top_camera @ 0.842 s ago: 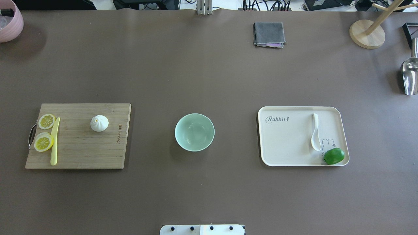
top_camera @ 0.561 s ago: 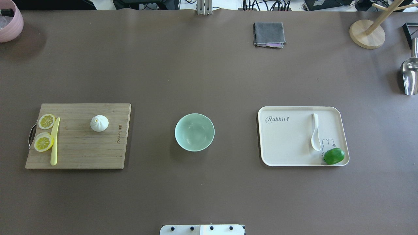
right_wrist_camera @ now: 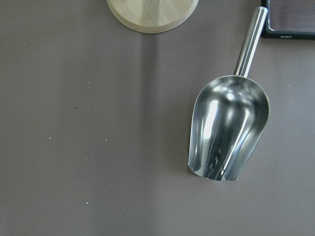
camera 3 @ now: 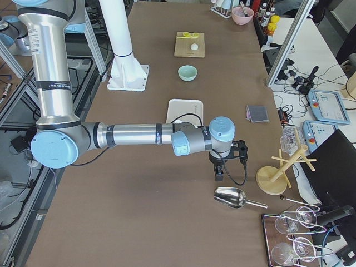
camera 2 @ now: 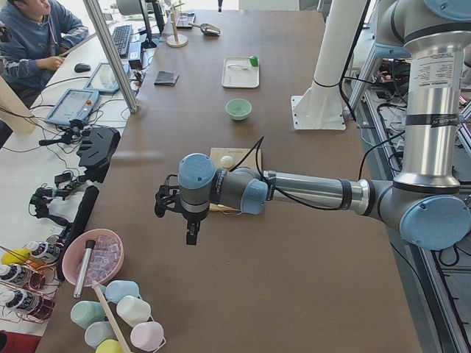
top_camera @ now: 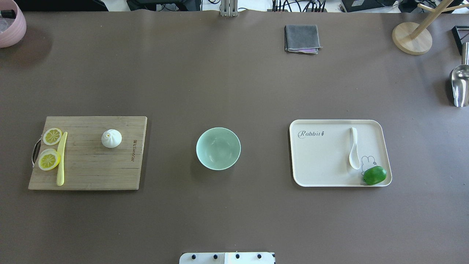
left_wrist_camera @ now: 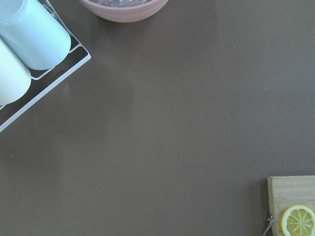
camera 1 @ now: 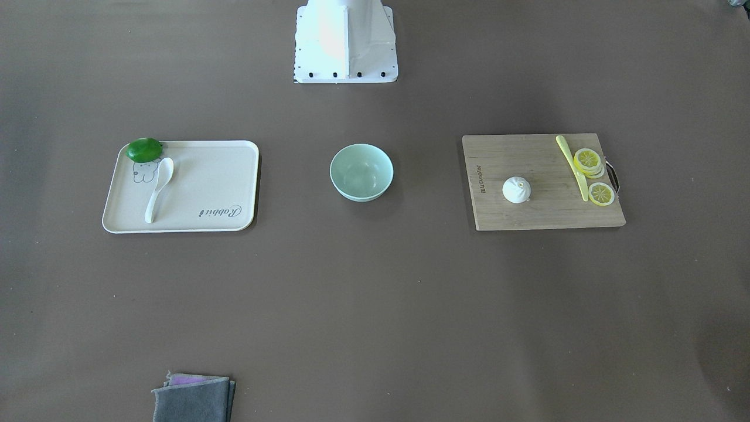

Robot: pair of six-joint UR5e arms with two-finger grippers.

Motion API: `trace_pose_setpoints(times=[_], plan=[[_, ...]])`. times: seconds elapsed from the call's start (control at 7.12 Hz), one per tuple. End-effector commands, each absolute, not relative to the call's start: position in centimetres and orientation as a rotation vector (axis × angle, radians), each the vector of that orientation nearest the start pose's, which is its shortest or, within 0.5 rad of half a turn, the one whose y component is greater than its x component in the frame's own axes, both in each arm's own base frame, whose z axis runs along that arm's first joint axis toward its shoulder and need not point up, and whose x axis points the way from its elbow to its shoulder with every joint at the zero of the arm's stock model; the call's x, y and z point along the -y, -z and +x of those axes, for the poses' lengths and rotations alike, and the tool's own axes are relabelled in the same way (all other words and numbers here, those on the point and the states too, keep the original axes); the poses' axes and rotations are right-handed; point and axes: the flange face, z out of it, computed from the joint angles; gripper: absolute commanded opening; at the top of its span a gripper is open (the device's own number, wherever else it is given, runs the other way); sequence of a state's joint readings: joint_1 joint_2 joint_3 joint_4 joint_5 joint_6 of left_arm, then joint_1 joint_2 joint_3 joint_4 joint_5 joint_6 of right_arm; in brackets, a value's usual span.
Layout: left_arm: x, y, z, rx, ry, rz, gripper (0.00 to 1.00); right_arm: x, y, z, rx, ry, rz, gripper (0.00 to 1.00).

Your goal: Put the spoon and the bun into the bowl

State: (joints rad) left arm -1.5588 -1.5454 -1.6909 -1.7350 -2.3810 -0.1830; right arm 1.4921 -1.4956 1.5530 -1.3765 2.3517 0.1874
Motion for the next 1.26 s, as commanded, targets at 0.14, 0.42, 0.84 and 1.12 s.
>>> trace_pose_setpoints(times=[0.14, 0.42, 0.84, 1.12], plan=[[49.39, -59.18, -5.5, -0.826, 0.056, 0.162, 0.98, 54.21, -60.63, 1.91, 0.807, 0.008, 0.166, 1.0], [49.4, -59.09, -5.51, -0.825, 0.054, 0.166, 0.98, 54.21, -60.71, 1.66, 0.807, 0.014, 0.164, 1.0], [49.4, -59.24, -5.5, -0.826, 0.055, 0.163, 0.98, 53.8, -60.46, 1.01, 0.869, 0.03, 0.151, 1.0], [49.6, -58.84, -5.5, -0.827, 0.05, 0.172, 0.98, 53.84, -60.62, 1.06, 0.863, 0.03, 0.158, 1.0]])
